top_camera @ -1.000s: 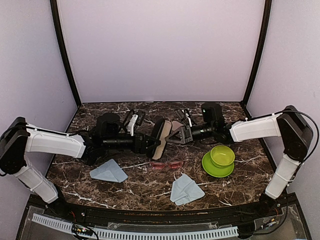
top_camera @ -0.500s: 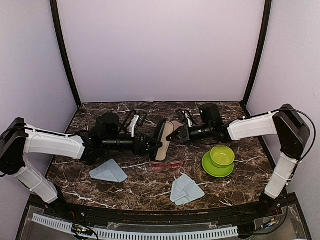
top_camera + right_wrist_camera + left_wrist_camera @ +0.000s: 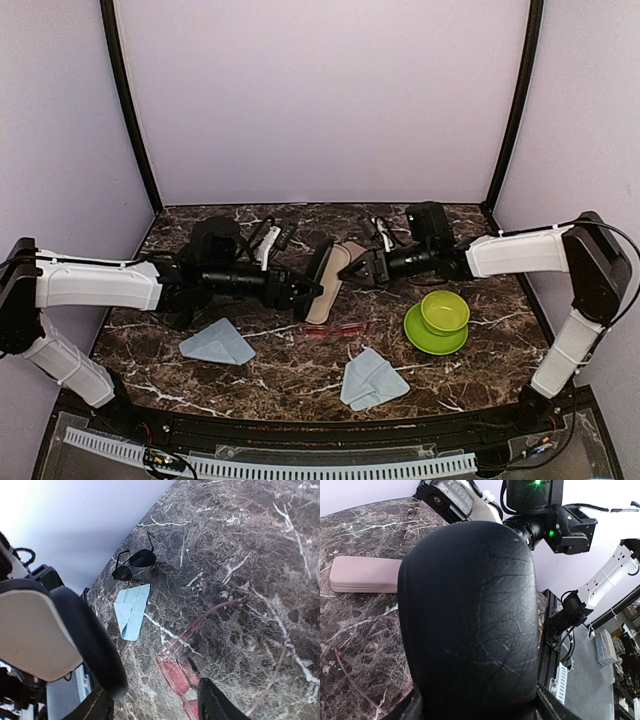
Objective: Organize the sunglasses
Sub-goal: Open the sunglasses case, then place the opened sunglasses case at the center of the board, then move the glasses cleaning cloth to the center of the board.
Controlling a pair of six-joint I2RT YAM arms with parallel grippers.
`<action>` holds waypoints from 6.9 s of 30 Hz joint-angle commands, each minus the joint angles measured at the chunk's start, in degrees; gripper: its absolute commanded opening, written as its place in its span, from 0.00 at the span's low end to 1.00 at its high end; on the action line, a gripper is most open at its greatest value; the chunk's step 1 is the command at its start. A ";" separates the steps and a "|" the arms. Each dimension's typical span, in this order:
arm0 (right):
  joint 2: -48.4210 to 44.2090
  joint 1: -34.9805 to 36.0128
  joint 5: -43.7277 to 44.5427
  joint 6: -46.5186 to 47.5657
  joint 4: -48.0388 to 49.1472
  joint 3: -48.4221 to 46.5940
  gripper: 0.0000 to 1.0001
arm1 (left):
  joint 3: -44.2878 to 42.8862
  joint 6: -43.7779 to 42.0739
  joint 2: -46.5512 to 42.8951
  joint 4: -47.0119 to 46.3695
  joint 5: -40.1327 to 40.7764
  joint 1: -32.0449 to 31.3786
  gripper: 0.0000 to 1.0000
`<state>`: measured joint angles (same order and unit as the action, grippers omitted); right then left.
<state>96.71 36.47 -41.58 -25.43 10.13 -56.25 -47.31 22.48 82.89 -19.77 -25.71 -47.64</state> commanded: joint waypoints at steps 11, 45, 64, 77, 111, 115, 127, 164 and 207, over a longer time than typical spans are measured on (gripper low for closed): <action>-5.00 -1.14 0.28 12.95 -11.59 -3.56 0.74 | -15.07 -20.87 -3.62 46.22 -6.80 5.92 0.00; -3.63 1.08 4.10 10.75 -6.47 1.49 0.72 | -12.11 -34.98 13.10 57.88 -24.42 18.58 0.08; -0.91 2.47 4.82 10.71 -6.46 0.35 0.71 | -7.08 -33.42 6.71 52.75 -26.76 21.87 0.00; 0.14 2.91 4.81 10.57 -7.06 -0.91 0.71 | -18.06 -34.83 16.29 58.03 -24.21 25.43 0.00; 0.92 3.79 6.18 10.64 -6.18 0.70 0.71 | -24.79 -33.34 25.41 59.88 -22.32 29.07 0.83; 1.31 4.02 6.18 10.49 -6.17 0.55 0.71 | -25.68 -32.03 23.46 60.03 -18.16 29.05 0.81; 2.00 4.73 6.66 10.14 -6.15 0.09 0.71 | -27.79 -31.84 21.13 63.42 -7.69 25.79 0.62; 2.07 5.36 7.76 11.10 -8.43 -0.57 0.71 | -39.71 -39.30 23.20 64.84 15.53 16.99 0.55; 2.96 7.38 8.90 10.09 -6.67 -0.09 0.70 | 5.43 12.81 -4.54 49.96 25.22 7.74 0.37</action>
<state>99.48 43.31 -32.58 -15.49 1.72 -56.07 -43.31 33.85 78.63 31.18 -0.36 -38.44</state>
